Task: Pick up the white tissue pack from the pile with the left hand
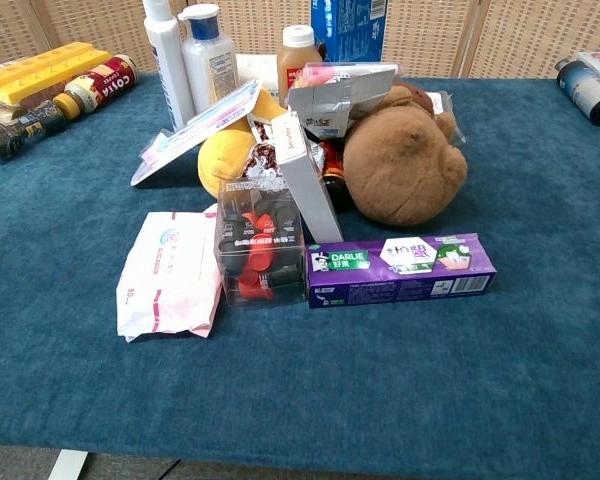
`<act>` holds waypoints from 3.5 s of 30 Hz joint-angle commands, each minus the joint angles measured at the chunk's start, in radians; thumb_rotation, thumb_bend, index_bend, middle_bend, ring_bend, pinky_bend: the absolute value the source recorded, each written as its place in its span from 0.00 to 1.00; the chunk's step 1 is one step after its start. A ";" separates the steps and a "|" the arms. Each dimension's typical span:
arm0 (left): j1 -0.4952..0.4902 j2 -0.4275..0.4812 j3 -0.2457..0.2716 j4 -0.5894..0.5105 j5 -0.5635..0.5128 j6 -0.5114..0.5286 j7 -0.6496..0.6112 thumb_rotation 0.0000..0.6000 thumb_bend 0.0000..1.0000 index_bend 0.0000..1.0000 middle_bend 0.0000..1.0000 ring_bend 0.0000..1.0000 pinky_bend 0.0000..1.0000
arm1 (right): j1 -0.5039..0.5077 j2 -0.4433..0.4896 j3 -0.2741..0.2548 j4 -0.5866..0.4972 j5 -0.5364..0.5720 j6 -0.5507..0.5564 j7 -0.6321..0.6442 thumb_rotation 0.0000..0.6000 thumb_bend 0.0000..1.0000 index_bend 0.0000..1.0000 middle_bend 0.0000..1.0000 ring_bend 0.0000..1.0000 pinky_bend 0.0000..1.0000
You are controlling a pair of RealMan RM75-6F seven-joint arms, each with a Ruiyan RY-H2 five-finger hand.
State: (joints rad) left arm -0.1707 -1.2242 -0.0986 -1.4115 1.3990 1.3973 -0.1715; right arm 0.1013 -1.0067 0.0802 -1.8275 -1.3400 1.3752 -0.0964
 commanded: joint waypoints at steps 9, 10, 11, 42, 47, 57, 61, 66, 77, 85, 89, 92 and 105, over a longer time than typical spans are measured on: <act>-0.015 -0.004 0.018 0.021 0.050 -0.012 -0.021 1.00 0.00 0.32 0.00 0.00 0.19 | -0.002 0.002 0.002 -0.003 0.001 0.005 0.000 1.00 0.00 0.00 0.00 0.00 0.00; -0.021 -0.004 0.024 0.026 0.067 -0.014 -0.032 1.00 0.00 0.32 0.00 0.00 0.18 | -0.002 0.002 0.003 -0.002 0.002 0.006 0.000 1.00 0.00 0.00 0.00 0.00 0.00; -0.032 -0.004 0.034 0.037 0.103 -0.014 -0.046 1.00 0.00 0.32 0.00 0.00 0.18 | -0.002 0.001 0.004 0.000 0.005 0.006 -0.002 1.00 0.00 0.00 0.00 0.00 0.00; -0.450 -0.080 0.224 0.166 0.630 -0.236 0.098 1.00 0.00 0.02 0.00 0.00 0.15 | -0.014 0.034 0.017 -0.015 -0.010 0.032 0.064 1.00 0.00 0.00 0.00 0.00 0.00; -0.489 -0.107 0.226 0.170 0.620 -0.281 0.122 1.00 0.00 0.02 0.00 0.00 0.15 | -0.016 0.039 0.022 -0.014 -0.005 0.036 0.075 1.00 0.00 0.00 0.00 0.00 0.00; -0.572 -0.132 0.212 0.148 0.582 -0.378 0.170 1.00 0.00 0.02 0.00 0.00 0.16 | -0.017 0.048 0.027 -0.013 -0.003 0.037 0.098 1.00 0.00 0.00 0.00 0.00 0.00; -0.588 -0.143 0.206 0.141 0.566 -0.392 0.194 1.00 0.00 0.02 0.00 0.00 0.16 | -0.019 0.053 0.029 -0.012 -0.002 0.039 0.109 1.00 0.00 0.00 0.00 0.00 0.00; -0.615 -0.147 0.214 0.136 0.555 -0.430 0.228 1.00 0.00 0.03 0.00 0.00 0.16 | -0.021 0.058 0.031 -0.013 -0.004 0.041 0.122 1.00 0.00 0.00 0.00 0.00 0.00; -0.653 -0.168 0.225 0.131 0.522 -0.483 0.263 1.00 0.00 0.03 0.00 0.00 0.17 | -0.024 0.062 0.031 -0.015 -0.012 0.046 0.132 1.00 0.00 0.00 0.00 0.00 0.00; -0.682 -0.182 0.225 0.130 0.500 -0.510 0.277 1.00 0.00 0.09 0.00 0.00 0.23 | -0.025 0.064 0.033 -0.014 -0.013 0.047 0.141 1.00 0.00 0.00 0.00 0.00 0.00; -0.689 -0.191 0.226 0.127 0.487 -0.517 0.281 1.00 0.00 0.30 0.27 0.20 0.40 | -0.025 0.066 0.033 -0.013 -0.015 0.048 0.146 1.00 0.00 0.00 0.00 0.00 0.00; -0.690 -0.200 0.225 0.125 0.481 -0.513 0.298 1.00 0.00 0.50 0.49 0.43 0.54 | -0.026 0.066 0.033 -0.014 -0.018 0.050 0.150 1.00 0.00 0.00 0.00 0.00 0.00; -0.664 -0.130 0.221 0.058 0.467 -0.404 0.307 1.00 0.00 0.66 0.68 0.61 0.64 | -0.026 0.066 0.033 -0.013 -0.021 0.050 0.150 1.00 0.00 0.00 0.00 0.00 0.00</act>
State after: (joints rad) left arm -0.8419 -1.3749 0.1223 -1.3334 1.8692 0.9753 0.1401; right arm 0.0748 -0.9406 0.1127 -1.8402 -1.3612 1.4256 0.0533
